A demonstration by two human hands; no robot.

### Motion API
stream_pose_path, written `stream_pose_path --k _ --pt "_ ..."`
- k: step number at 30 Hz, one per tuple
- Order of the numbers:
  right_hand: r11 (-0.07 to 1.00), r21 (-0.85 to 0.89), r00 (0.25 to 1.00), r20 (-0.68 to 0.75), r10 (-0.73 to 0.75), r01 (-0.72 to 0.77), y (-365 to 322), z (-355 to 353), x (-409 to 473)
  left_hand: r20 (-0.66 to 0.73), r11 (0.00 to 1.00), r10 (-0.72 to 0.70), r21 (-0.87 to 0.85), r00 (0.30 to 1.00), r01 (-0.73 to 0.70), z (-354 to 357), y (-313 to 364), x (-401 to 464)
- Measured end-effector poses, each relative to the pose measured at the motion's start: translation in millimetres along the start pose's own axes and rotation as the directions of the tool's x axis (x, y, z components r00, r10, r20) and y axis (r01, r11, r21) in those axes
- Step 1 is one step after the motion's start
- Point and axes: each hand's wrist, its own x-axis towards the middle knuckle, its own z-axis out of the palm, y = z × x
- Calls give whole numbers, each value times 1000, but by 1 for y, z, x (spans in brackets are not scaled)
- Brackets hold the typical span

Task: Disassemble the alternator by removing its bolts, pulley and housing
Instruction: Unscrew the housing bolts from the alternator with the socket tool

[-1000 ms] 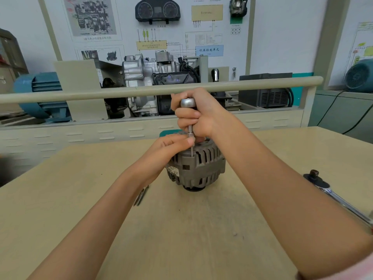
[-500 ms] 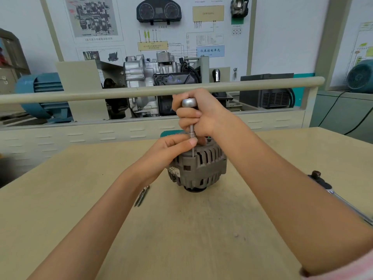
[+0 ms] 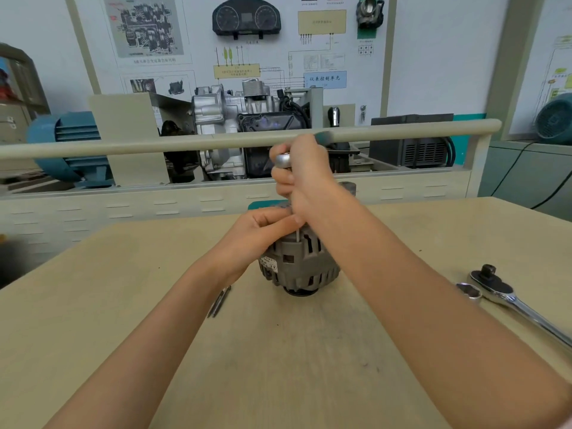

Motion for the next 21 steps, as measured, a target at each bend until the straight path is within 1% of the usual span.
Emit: stream_pose_path --k 1,2,3,4,5,6,7,8,9,10,11,12,13,14,15,16,17,18,19,20,21 --pt "992 -19 982 143 125 -123 -5 -4 2 27 1000 -5 -14 1000 5 -1 1 0" --pt "973 -4 932 285 224 -232 -9 -8 6 48 1000 -9 -17 999 10 -1 2 -1" --pt "946 18 869 402 290 -325 -12 -12 9 60 1000 -15 -17 998 16 -2 2 -1" --pt "923 26 815 479 326 -385 -12 -15 11 67 1000 -20 -16 998 21 -2 2 -1" --pt "909 27 778 528 341 -417 -12 -18 13 68 1000 -24 -16 997 25 -3 3 -1" --pt "902 24 754 558 345 -431 -12 -20 12 63 999 -26 -19 998 28 -3 3 -2" --pt "901 26 746 572 341 -432 -12 -21 10 52 999 -23 -23 998 24 -3 3 -2" --pt "911 37 767 555 322 -410 -12 -20 8 39 1000 -12 -26 999 13 -2 3 -3" --pt "932 66 825 491 280 -355 -10 -18 6 27 1000 4 -27 1000 -3 -1 3 -3" --pt "960 106 907 366 207 -261 -7 -15 2 16 1000 19 -25 1000 -18 0 3 -3" --pt "983 136 977 193 95 -123 -2 -11 0 3 999 29 -15 1000 -29 2 2 -3" --pt "988 152 999 4 -41 40 3 -8 -2 -18 999 35 3 999 -35 2 1 -2" --pt "970 168 978 -143 -150 173 7 -6 -4 -40 999 35 23 999 -34 3 1 -2" --pt "955 177 956 -216 -197 237 9 -4 -4 -51 999 31 33 998 -30 3 1 -1" --pt "957 182 959 -217 -184 225 7 -3 -5 -49 999 25 25 998 -24 3 0 0" --pt "975 160 980 -152 -131 155 5 -4 -4 -39 1000 17 5 999 -17 3 0 0" --pt "992 117 999 -31 -39 42 0 -6 -3 -24 1000 11 -11 1000 -12 2 0 0" --pt "994 73 989 124 74 -84 -5 -8 -1 -6 1000 7 -17 1000 -7 2 1 -1" --pt "980 39 942 284 177 -195 -9 -11 1 13 1000 3 -13 1000 -3 1 1 -1" --pt "959 12 873 417 254 -285 -12 -14 3 28 1000 -1 -9 1000 1 0 1 -1" --pt "940 -7 812 502 299 -342 -13 -15 5 38 1000 -5 -8 999 5 0 1 -1"
